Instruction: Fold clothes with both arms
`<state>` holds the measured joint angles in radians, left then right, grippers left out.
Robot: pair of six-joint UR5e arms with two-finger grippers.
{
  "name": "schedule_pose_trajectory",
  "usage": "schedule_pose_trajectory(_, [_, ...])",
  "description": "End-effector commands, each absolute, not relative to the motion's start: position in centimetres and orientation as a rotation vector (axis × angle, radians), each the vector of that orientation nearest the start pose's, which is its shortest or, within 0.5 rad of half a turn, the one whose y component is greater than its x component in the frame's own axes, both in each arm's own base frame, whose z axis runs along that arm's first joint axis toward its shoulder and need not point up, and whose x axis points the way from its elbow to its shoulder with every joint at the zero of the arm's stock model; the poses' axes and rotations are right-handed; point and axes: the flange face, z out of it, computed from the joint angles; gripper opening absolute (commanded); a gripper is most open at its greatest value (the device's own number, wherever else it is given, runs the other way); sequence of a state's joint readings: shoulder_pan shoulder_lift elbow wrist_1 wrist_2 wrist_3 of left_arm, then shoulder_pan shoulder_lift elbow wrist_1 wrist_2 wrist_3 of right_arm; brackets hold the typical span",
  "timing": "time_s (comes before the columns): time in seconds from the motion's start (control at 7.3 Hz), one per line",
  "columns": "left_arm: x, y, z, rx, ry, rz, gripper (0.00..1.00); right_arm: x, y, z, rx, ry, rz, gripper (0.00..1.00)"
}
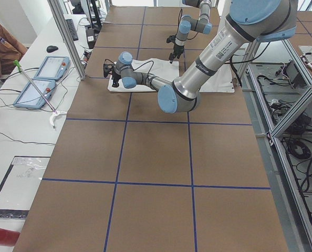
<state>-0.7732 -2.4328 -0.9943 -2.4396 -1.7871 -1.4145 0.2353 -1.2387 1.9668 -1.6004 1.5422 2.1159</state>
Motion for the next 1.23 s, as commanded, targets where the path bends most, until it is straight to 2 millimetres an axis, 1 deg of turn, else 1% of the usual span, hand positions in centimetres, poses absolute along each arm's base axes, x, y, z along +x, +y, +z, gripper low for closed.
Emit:
schedule_pose_trajectory(0.0, [51.4,-65.6,28.8,0.340,1.113,-0.421,0.61,-53.1,-26.6,31.8,-0.085,-0.725,0.775,0.94])
schedule_pose_trajectory(0.14, [51.4,-65.6,29.0,0.340,1.110,-0.421,0.61,-52.8,-27.3,31.8,-0.072,-0.728,0.791,0.60])
schedule_pose_trajectory(0.27, [51.4,-65.6,29.0,0.340,1.110,-0.421,0.61,-52.5,-27.9,31.3,-0.068,-0.738,0.803,0.01])
schedule_pose_trajectory(0.41, [51.4,-65.6,29.0,0.340,1.110,-0.421,0.61,-52.5,-28.0,31.2,-0.066,-0.740,0.797,0.00])
schedule_pose_trajectory(0.55, [51.3,-65.4,30.2,0.333,1.099,-0.422,0.61,-52.4,-28.1,30.9,-0.067,-0.748,0.799,0.00])
schedule_pose_trajectory(0.68, [51.1,-65.3,30.5,0.334,1.097,-0.423,0.61,-52.4,-28.1,30.8,-0.067,-0.749,0.799,0.00])
schedule_pose_trajectory(0.82, [51.0,-65.2,30.1,0.335,1.103,-0.420,0.61,-51.9,-28.0,30.2,-0.073,-0.763,0.799,0.00])
schedule_pose_trajectory(0.96, [50.8,-65.0,29.4,0.341,1.115,-0.418,0.61,-50.8,-27.8,29.3,-0.079,-0.783,0.804,0.00])
schedule_pose_trajectory(1.1, [50.0,-63.4,28.3,0.349,1.150,-0.404,0.61,-51.3,-25.7,29.1,-0.104,-0.783,0.797,0.00])
